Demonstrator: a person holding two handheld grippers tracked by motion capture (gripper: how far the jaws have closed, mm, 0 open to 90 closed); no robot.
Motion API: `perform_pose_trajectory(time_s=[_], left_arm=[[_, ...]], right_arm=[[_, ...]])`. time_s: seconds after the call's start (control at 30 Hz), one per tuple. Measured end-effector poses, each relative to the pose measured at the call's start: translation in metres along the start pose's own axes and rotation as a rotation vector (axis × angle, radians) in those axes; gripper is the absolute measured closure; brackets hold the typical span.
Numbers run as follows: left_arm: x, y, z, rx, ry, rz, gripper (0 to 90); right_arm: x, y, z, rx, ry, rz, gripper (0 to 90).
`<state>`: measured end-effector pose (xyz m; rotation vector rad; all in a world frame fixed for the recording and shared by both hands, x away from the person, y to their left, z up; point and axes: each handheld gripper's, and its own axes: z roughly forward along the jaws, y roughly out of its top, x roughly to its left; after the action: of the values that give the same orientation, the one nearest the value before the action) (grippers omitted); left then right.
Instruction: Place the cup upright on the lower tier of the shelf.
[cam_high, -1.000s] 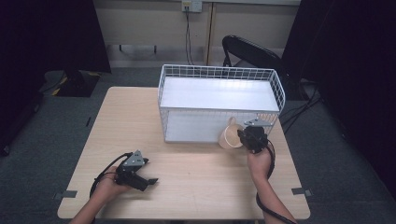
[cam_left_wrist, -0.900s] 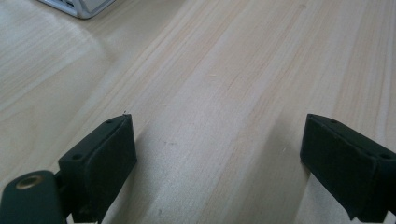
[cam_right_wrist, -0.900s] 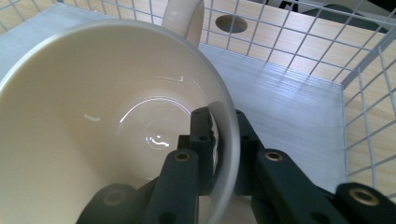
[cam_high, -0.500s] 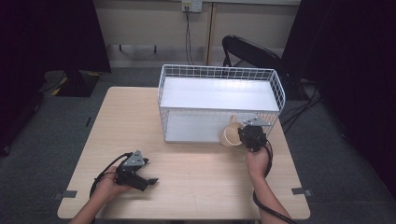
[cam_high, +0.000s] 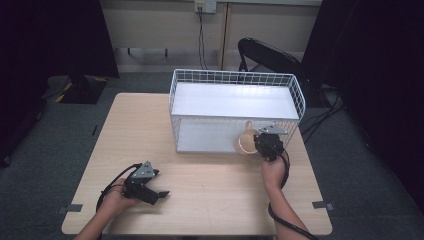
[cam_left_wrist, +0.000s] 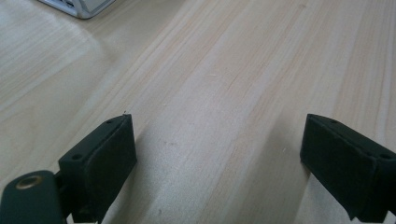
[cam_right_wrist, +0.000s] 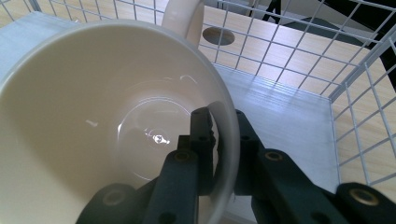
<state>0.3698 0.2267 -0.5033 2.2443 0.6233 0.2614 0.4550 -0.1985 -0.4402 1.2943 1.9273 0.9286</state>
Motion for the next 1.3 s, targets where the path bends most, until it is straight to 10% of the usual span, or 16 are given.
perform_pose_trajectory(time_s=[1.3], left_arm=[[-0.0001,-0.0001,0.0001,-0.001,0.001,0.0,10.0]], right_arm=[[0.0004,0.0051,0.004,-0.079,-0.041,0.078,79.3]])
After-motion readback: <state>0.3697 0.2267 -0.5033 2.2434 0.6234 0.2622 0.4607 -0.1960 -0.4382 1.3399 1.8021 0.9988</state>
